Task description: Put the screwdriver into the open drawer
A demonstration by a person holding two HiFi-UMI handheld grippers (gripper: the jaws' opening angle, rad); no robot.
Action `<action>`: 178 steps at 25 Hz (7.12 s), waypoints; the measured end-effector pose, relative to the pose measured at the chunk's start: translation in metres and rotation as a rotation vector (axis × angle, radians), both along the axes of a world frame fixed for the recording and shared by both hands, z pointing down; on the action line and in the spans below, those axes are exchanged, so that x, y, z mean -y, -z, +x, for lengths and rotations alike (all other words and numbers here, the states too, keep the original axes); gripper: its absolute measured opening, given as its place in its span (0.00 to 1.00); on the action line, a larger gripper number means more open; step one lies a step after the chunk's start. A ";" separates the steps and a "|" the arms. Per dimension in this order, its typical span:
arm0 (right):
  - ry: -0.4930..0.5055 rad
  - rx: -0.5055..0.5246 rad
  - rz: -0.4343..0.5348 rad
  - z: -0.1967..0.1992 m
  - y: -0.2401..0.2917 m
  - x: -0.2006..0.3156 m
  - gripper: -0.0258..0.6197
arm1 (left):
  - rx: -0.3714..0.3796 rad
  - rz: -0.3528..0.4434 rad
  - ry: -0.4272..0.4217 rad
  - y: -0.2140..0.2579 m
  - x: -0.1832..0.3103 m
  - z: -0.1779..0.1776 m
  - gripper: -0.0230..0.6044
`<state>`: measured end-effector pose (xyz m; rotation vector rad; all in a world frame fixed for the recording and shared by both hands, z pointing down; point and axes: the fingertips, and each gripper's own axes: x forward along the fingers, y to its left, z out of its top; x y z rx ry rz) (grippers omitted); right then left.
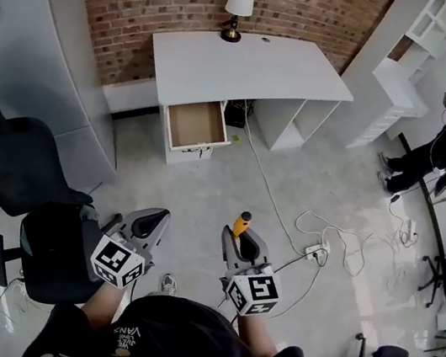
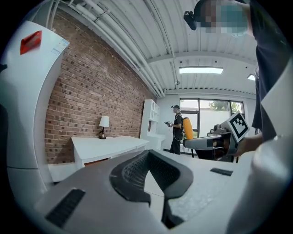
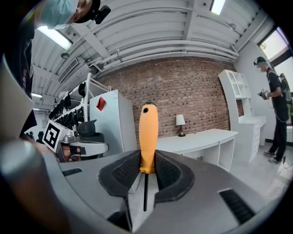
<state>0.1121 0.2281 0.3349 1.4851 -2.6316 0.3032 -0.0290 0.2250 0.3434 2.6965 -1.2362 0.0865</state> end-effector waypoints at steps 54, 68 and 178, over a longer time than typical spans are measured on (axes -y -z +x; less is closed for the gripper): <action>0.412 -0.173 -0.187 -0.082 -0.194 0.456 0.17 | -0.002 -0.163 0.370 -0.127 0.366 -0.050 0.05; 0.448 -0.425 -0.329 -0.141 -0.335 0.528 0.17 | -0.090 -0.205 0.367 -0.203 0.406 -0.098 0.05; 0.332 -0.252 -0.082 -0.027 -0.167 0.430 0.04 | -0.059 -0.178 0.351 -0.154 0.386 -0.018 0.05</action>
